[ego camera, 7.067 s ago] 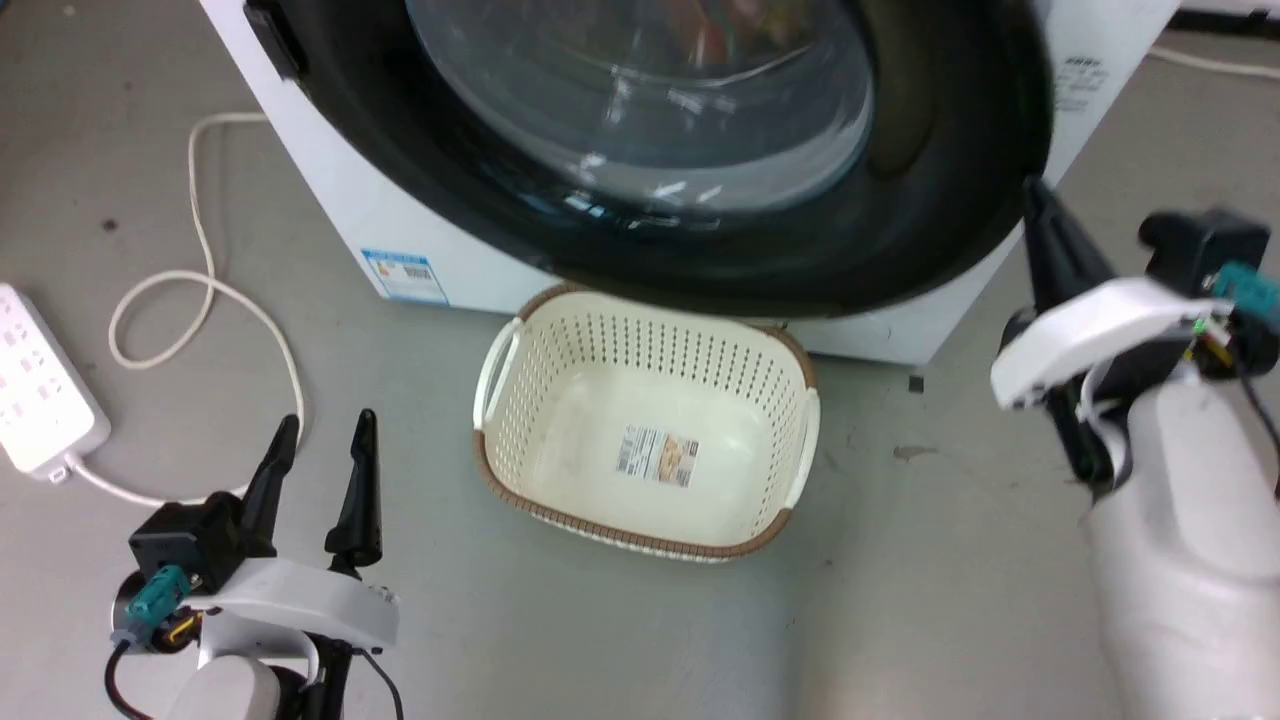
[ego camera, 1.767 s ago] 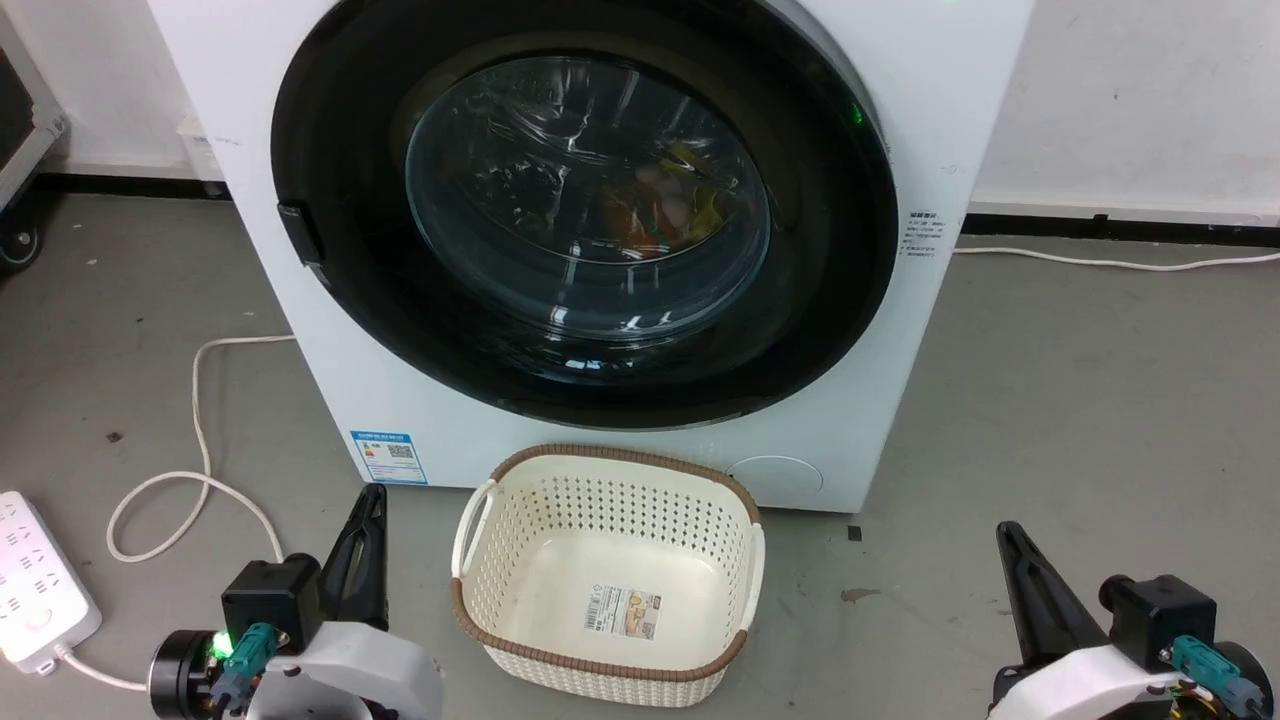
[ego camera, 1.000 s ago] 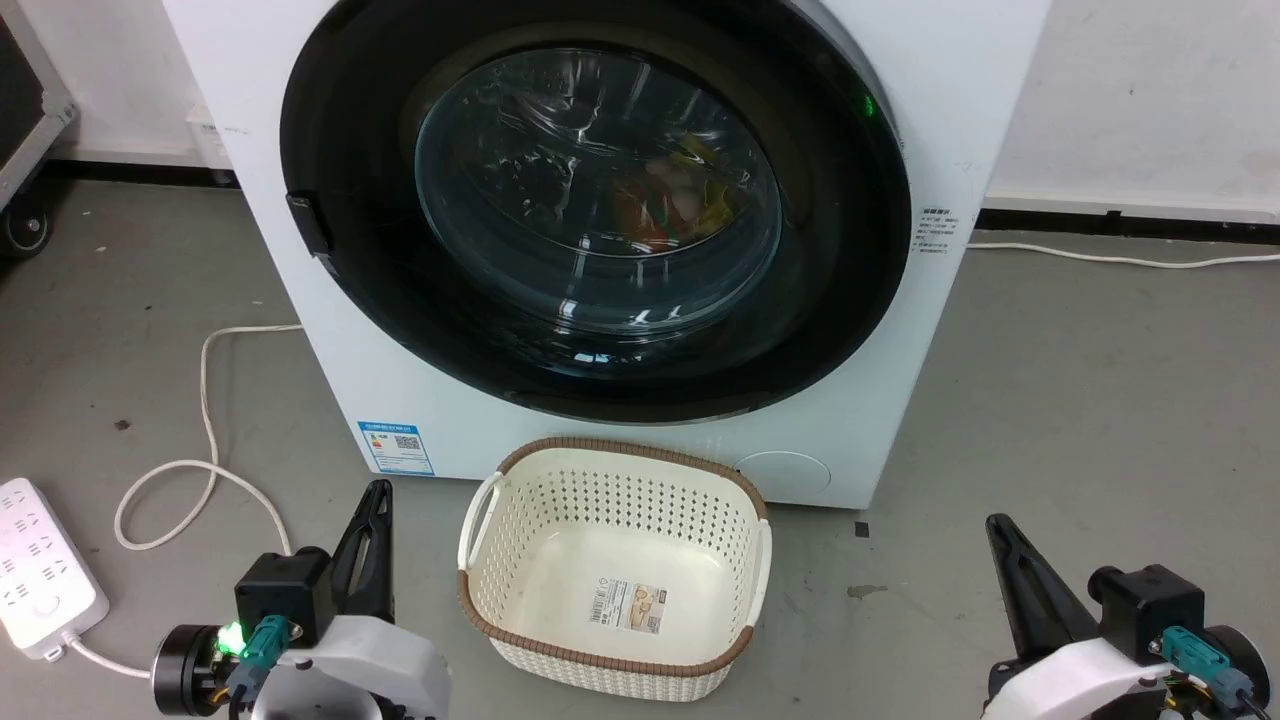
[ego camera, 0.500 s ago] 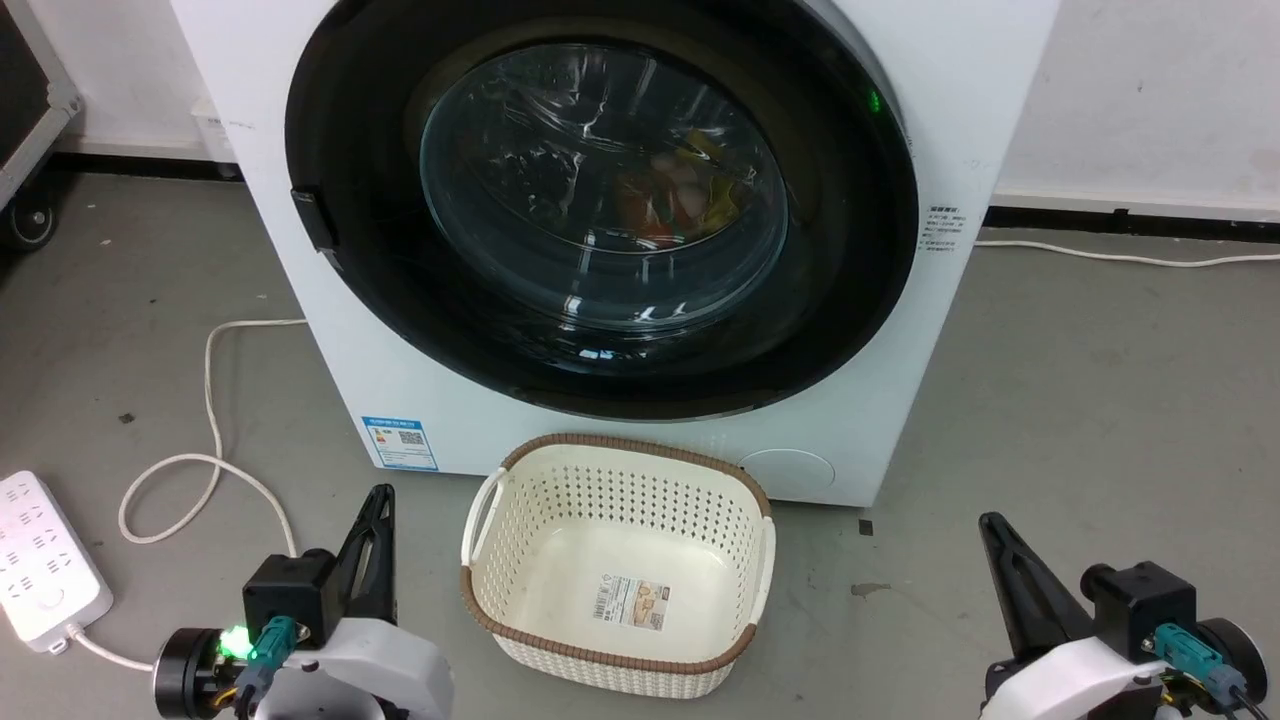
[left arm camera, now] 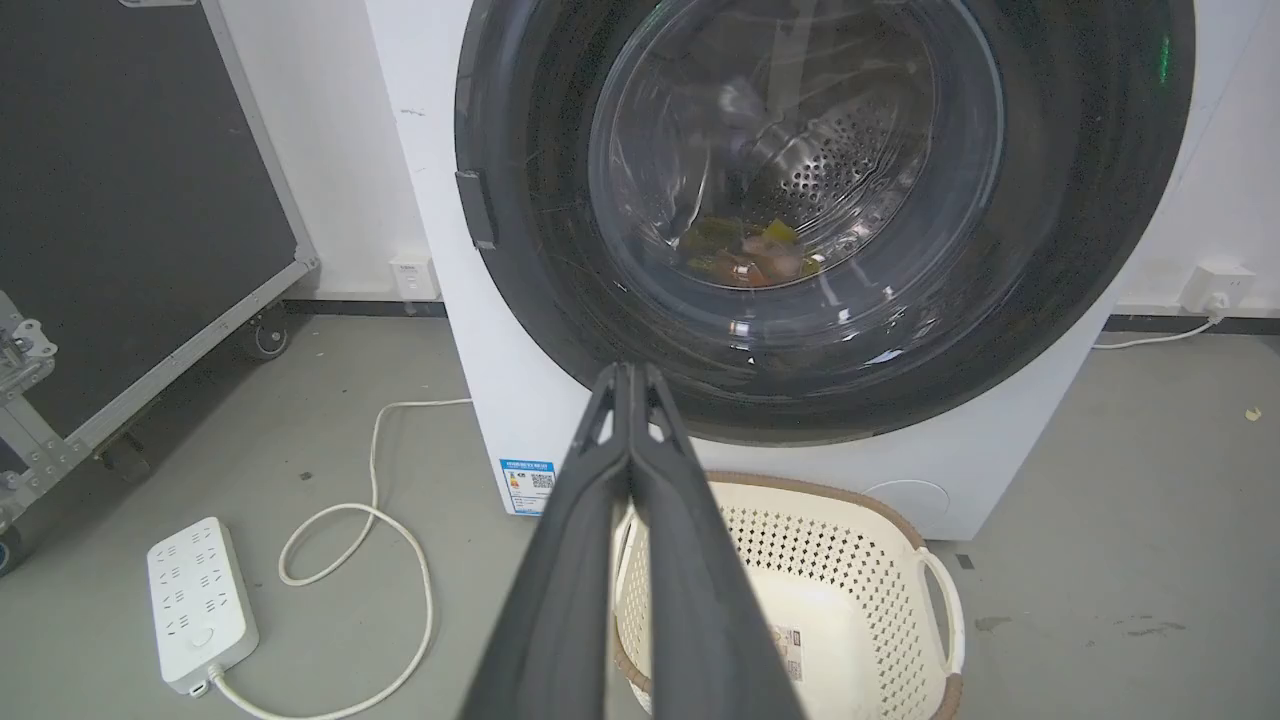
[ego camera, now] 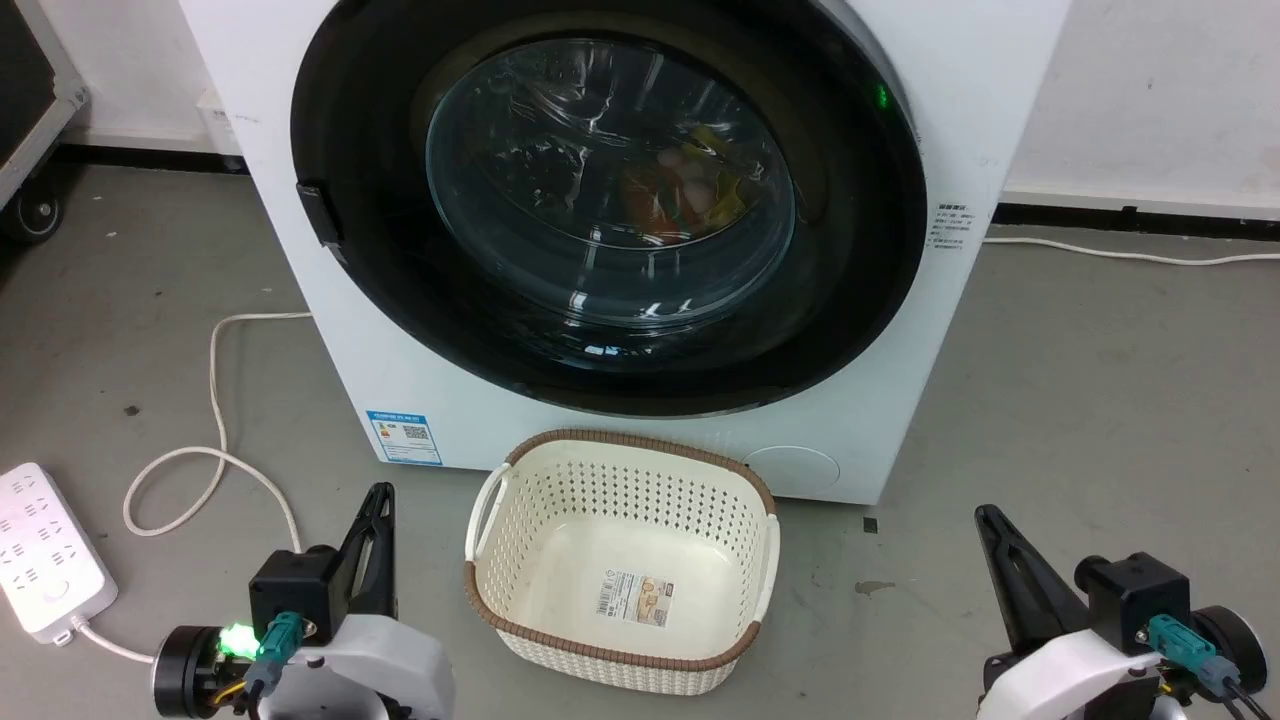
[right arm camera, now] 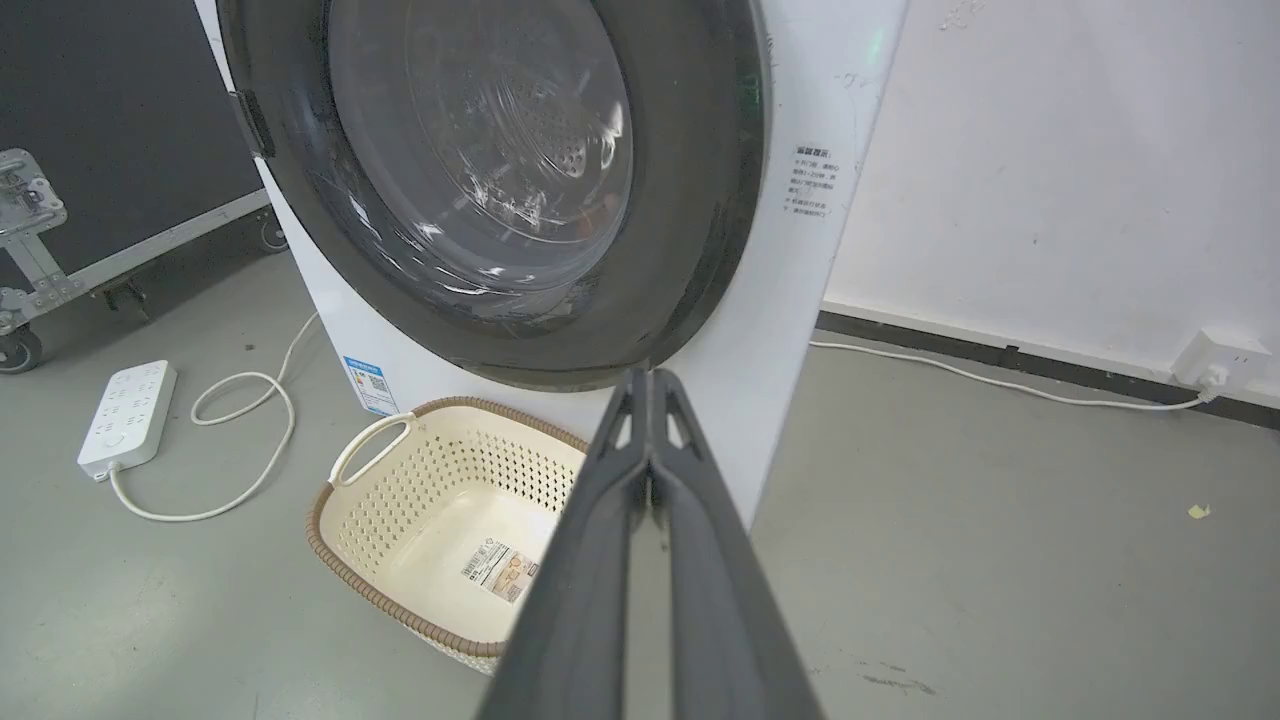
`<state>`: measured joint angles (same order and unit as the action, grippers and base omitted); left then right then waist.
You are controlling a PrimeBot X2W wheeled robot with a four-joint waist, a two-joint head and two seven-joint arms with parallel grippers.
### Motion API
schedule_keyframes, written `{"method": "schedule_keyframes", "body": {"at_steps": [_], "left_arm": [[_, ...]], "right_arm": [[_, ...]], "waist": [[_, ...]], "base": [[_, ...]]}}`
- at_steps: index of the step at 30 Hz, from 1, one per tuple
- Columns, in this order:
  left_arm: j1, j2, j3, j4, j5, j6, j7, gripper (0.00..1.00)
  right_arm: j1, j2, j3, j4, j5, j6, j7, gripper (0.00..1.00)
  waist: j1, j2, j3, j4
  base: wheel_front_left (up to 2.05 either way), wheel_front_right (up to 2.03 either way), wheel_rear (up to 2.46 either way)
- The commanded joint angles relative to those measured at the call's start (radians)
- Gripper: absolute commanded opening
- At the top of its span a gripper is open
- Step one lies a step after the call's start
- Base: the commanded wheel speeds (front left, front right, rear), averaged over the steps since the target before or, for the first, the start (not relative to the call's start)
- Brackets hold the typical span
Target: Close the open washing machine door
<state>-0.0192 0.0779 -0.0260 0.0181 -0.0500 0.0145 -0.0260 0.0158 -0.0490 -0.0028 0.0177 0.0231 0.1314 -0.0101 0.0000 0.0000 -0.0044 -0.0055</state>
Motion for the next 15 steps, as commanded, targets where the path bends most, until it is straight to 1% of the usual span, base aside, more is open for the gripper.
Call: {"method": "schedule_keyframes", "body": {"at_steps": [1,15], "left_arm": [[0.015,-0.007,0.007,-0.007,0.014,-0.006,0.007,0.0],[0.019,-0.028,0.026,-0.018,0.05,-0.014,0.026,0.0]], "right_arm": [[-0.013,-0.001,0.001,-0.01,-0.009,-0.001,0.002,0.0],[-0.016,-0.001,0.003,-0.018,-0.023,-0.001,0.01,0.0]], "waist": [[0.0,0.0,0.0,0.001],[0.0,0.0,0.004,0.006]], "base": [[0.0,0.0,0.0],[0.0,0.0,0.0]]}}
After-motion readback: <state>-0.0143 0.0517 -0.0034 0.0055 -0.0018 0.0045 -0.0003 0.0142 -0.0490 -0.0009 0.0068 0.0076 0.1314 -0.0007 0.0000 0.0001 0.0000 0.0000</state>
